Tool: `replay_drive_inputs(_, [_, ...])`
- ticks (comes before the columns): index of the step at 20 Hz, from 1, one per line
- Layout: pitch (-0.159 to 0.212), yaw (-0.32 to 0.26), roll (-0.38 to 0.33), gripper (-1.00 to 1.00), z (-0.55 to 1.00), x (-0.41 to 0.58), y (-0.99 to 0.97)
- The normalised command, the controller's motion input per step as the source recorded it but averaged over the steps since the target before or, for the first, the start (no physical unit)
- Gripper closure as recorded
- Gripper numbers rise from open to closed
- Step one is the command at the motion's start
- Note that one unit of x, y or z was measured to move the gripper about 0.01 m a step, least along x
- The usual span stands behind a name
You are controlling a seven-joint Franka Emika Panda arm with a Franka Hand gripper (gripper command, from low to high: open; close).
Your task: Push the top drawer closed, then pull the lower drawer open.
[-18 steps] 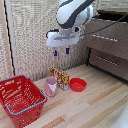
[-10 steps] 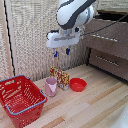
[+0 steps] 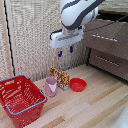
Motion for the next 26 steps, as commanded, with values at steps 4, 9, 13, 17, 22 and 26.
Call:
replay_drive_inputs(4, [-0.031, 0.120, -0.315, -1.00, 0.21, -0.103, -0.07])
replay_drive_inputs(9, [-0.010, 0.086, -0.338, -1.00, 0.22, -0.098, -0.01])
replay_drive_inputs(13, [-0.004, 0.088, -0.351, -1.00, 0.19, -0.078, 0.00])
replay_drive_inputs(17, [0.000, 0.084, -0.362, -1.00, 0.16, -0.056, 0.00])
replay_drive_inputs(22, [-0.003, 0.100, -0.357, -1.00, 0.14, 0.000, 0.00])
replay_drive_inputs(26, [-0.002, 0.102, -0.357, -1.00, 0.14, 0.000, 0.00])
